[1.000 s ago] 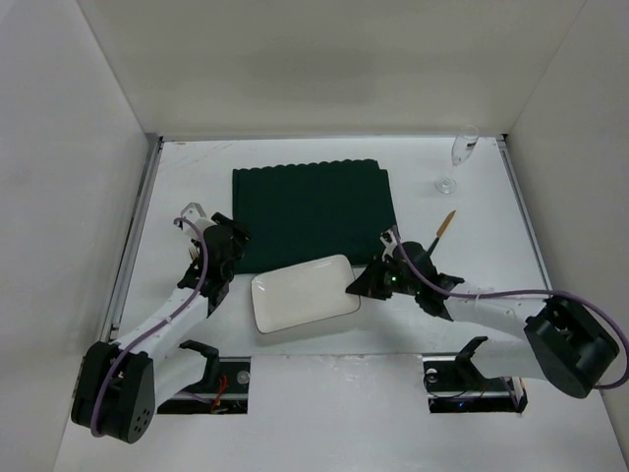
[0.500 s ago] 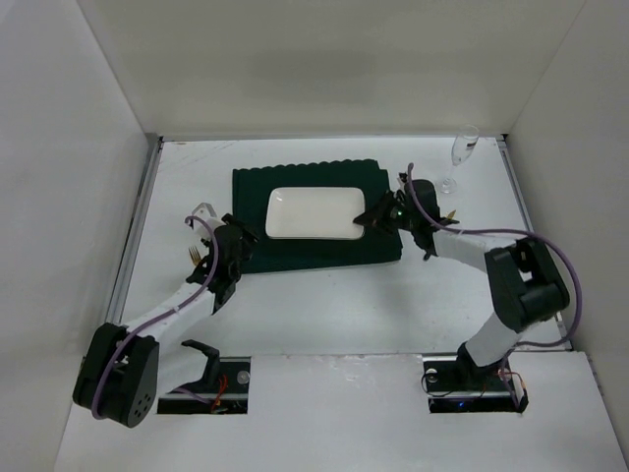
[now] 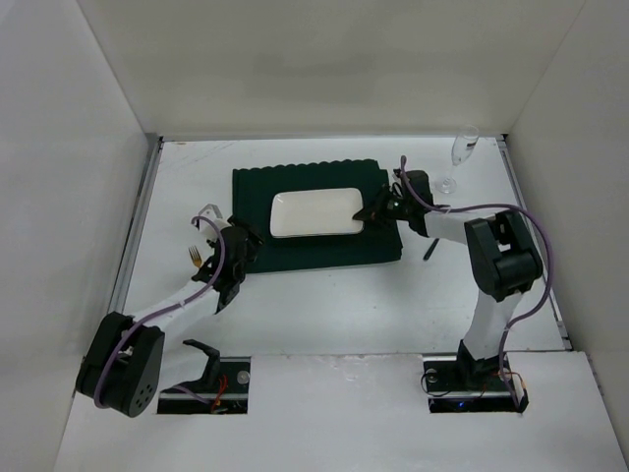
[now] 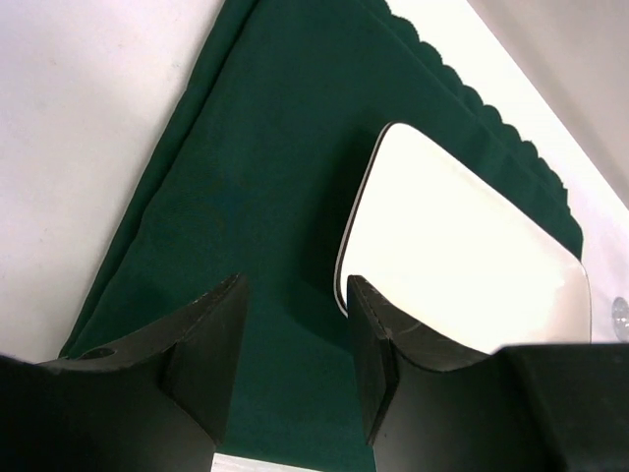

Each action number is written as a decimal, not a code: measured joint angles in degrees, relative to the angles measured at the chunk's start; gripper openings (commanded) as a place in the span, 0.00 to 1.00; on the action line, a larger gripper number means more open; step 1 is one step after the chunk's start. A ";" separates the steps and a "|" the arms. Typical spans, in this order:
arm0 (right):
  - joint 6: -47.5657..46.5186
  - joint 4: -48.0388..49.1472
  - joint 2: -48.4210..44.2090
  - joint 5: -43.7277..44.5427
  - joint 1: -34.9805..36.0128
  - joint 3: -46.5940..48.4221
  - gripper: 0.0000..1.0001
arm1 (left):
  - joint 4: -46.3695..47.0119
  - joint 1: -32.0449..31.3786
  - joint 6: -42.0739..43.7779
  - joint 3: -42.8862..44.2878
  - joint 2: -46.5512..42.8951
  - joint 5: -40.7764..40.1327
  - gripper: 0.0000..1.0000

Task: Set the dinner table for one person

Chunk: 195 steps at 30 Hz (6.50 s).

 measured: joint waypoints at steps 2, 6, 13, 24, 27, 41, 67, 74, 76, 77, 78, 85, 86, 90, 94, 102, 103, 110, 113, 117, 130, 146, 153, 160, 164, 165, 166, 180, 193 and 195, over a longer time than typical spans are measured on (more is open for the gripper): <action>-0.42 0.00 0.92 -0.85 0.26 0.94 0.06 | 0.37 -0.20 -0.13 -0.02 0.81 -0.04 0.43; -0.63 0.07 3.23 -1.66 0.83 2.84 0.07 | 1.05 -0.52 -0.37 -0.02 2.14 -0.02 0.43; -0.15 -0.07 5.97 -1.64 0.98 4.26 0.34 | 1.99 -0.76 -0.44 -0.04 3.13 -0.11 0.43; -4.57 -7.04 5.27 6.58 1.09 9.38 0.59 | 2.78 -0.66 -0.44 -0.17 3.15 -0.24 0.43; -7.04 -10.51 3.21 11.47 1.42 9.29 0.61 | 3.39 -0.66 -0.42 -0.44 3.15 -0.22 0.43; -16.79 -26.71 -16.90 34.71 1.42 17.88 0.23 | 8.09 -5.81 3.72 -1.99 2.64 -1.07 0.41; -26.62 -43.34 -1.88 55.60 -14.34 45.22 0.87 | 13.64 -13.00 7.91 -2.23 4.66 -3.98 0.41; -27.96 -43.50 0.68 54.71 -14.49 49.03 0.84 | 13.77 -13.46 8.07 -2.23 4.66 -4.24 0.41; -28.30 -43.52 1.42 54.71 -14.49 49.62 0.83 | 14.01 -13.55 8.09 -2.23 4.68 -4.26 0.41; -28.48 -43.54 1.81 54.71 -14.49 49.88 0.82 | 14.10 -13.60 8.09 -2.23 4.68 -4.26 0.41; -28.65 -43.58 2.21 54.71 -14.49 50.12 0.82 | 14.10 -13.77 8.09 -2.25 4.68 -4.26 0.41; -29.99 -44.57 4.37 54.73 -14.58 51.78 0.77 | 14.12 -13.97 8.11 -2.25 4.76 -4.31 0.41; -30.08 -44.57 4.55 54.71 -14.69 52.09 0.76 | 14.12 -14.05 8.11 -2.23 4.81 -4.35 0.41; -30.27 -44.68 5.03 54.71 -15.26 53.27 0.75 | 14.49 -14.21 8.11 -2.23 5.38 -4.42 0.41; -30.62 -44.70 5.77 54.71 -15.78 54.45 0.74 | 14.53 -14.25 8.13 -2.23 5.60 -4.48 0.41; -30.69 -45.00 8.09 53.88 -16.00 54.75 0.69 | 14.75 -14.23 8.13 -2.23 5.79 -4.46 0.41; -30.69 -45.03 8.20 53.64 -16.00 54.75 0.68 | 14.82 -14.23 8.13 -2.23 5.81 -4.46 0.41; -30.75 -44.98 8.24 52.96 -16.00 54.75 0.58 | 14.95 -14.14 8.13 -2.23 6.10 -4.46 0.41; -30.95 -44.98 8.24 52.98 -16.00 54.75 0.56 | 14.95 -14.14 8.13 -2.23 6.19 -4.46 0.41; -31.08 -44.98 8.22 53.00 -16.00 54.75 0.55 | 14.95 -14.14 8.13 -2.23 6.21 -4.46 0.41; -31.10 -45.31 -0.20 53.37 -13.29 49.79 0.55 | 14.95 -14.14 8.13 -2.23 6.45 -4.44 0.41; -31.01 -42.77 -0.55 50.51 3.54 50.99 0.55 | 14.97 -14.25 8.20 -2.23 6.84 -4.46 0.41; -31.12 -42.77 6.03 50.58 5.88 54.53 0.56 | 14.97 -14.23 8.24 -2.25 6.84 -4.44 0.41; -31.17 -42.77 7.87 50.69 6.25 55.49 0.56 | 14.97 -14.14 8.24 -2.23 6.84 -4.44 0.41; -31.67 -42.64 7.87 51.30 6.25 56.26 0.56 | 14.97 -14.14 8.24 -2.23 6.84 -4.42 0.41; -31.85 -42.45 7.87 51.39 6.25 56.43 0.56 | 14.97 -14.14 8.24 -2.25 6.84 -4.42 0.41; -32.04 -42.27 7.87 51.43 6.25 56.57 0.56 | 14.97 -14.14 8.24 -2.23 6.84 -4.42 0.41; -32.61 -39.41 10.88 52.59 6.49 56.78 0.68 | 14.97 -14.14 8.24 -2.23 6.95 -4.42 0.41; -32.79 -38.66 9.46 52.59 6.99 56.76 0.84 | 14.99 -14.14 8.24 -2.23 6.95 -4.39 0.41; -32.79 -38.64 7.96 52.59 6.99 56.72 0.85 | 14.99 -14.12 8.22 -2.25 6.95 -4.39 0.41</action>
